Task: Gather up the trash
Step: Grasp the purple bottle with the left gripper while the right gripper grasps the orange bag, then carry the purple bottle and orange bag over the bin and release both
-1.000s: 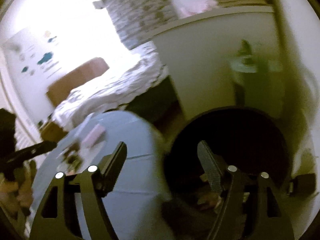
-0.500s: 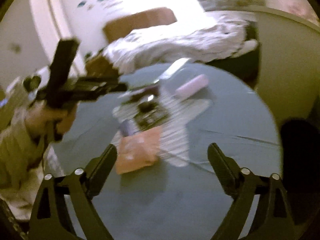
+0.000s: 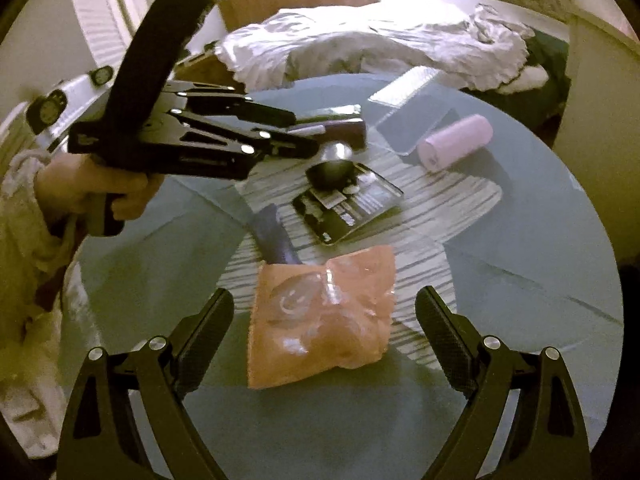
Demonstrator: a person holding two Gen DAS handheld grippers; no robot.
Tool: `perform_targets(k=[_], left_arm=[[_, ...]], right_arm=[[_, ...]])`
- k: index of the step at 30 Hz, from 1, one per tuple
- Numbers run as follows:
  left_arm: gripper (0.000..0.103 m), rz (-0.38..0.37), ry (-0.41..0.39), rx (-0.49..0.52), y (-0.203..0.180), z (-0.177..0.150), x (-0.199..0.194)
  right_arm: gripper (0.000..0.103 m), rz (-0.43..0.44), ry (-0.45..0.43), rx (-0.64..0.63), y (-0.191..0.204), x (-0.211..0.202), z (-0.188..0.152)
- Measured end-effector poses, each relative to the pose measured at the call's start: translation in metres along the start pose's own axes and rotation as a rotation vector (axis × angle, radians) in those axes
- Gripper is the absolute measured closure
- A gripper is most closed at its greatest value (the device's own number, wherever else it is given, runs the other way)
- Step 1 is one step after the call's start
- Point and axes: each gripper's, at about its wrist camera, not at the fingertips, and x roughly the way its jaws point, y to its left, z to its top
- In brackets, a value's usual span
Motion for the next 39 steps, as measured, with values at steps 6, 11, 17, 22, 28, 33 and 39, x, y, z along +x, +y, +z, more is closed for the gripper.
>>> perform_targets(k=[6,11,17,22,28,33,39], left_arm=[[0.062,-0.005,0.001,-0.067,0.009,0.008,0.009],[0.067,-0.02,0.034,-0.101,0.008,0.003,0.005],[0.07,0.002,0.066,-0.153,0.016,-0.006,0.004],[0.071,0.107,0.08,-0.136,0.01,-0.006,0.011],[0.076,0.105,0.052,-0.175,0.007,-0.006,0.01],[0.077,0.061,-0.05,-0.235,-0.004,-0.009,-0.025],[0.077,-0.059,-0.158,-0.217,-0.054,0.017,-0.062]], right_arm=[[0.044,0.007,0.004,0.028,-0.007,0.001,-0.001],[0.046,0.016,0.002,0.042,-0.009,-0.005,-0.008],[0.046,0.012,-0.012,0.078,-0.021,-0.009,-0.009],[0.046,0.006,-0.011,0.101,-0.025,-0.011,-0.011],[0.051,-0.017,-0.017,0.085,-0.02,-0.01,-0.009],[0.058,0.012,-0.121,0.166,-0.035,-0.036,-0.015],[0.059,0.002,-0.274,0.299,-0.079,-0.082,-0.026]])
